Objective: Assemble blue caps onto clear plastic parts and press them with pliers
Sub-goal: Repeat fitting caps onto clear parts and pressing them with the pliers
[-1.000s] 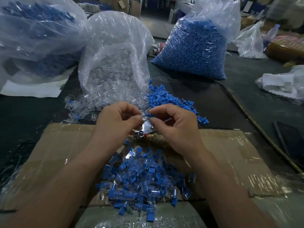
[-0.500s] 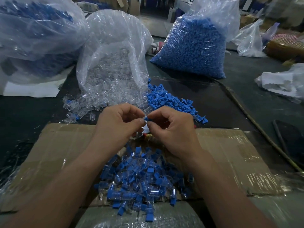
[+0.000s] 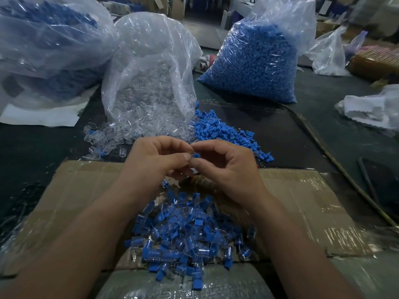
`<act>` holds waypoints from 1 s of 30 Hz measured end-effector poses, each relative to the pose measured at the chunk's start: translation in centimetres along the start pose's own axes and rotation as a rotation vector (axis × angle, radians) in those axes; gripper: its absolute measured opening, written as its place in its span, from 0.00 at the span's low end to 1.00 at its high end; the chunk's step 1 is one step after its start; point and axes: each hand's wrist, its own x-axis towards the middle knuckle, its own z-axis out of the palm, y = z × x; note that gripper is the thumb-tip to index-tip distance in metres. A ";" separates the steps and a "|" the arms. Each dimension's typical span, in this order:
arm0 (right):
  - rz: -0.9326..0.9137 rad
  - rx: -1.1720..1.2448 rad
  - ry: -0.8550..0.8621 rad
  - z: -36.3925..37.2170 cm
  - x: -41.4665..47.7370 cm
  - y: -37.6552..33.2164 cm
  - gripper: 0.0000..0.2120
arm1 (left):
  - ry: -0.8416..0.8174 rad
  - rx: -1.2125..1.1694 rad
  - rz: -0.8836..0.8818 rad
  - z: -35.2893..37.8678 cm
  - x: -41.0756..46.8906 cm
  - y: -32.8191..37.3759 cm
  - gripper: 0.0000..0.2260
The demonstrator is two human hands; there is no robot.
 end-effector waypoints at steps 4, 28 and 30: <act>0.000 0.039 -0.007 -0.1 0.0 0.0 0.12 | -0.024 -0.008 -0.018 -0.1 0.0 0.1 0.09; -0.141 0.025 0.040 -0.6 0.0 0.5 0.15 | -0.082 -0.110 -0.074 -0.1 0.0 0.2 0.06; -0.151 0.023 0.050 -0.5 0.0 0.4 0.15 | -0.083 -0.110 -0.074 -0.1 0.0 0.1 0.06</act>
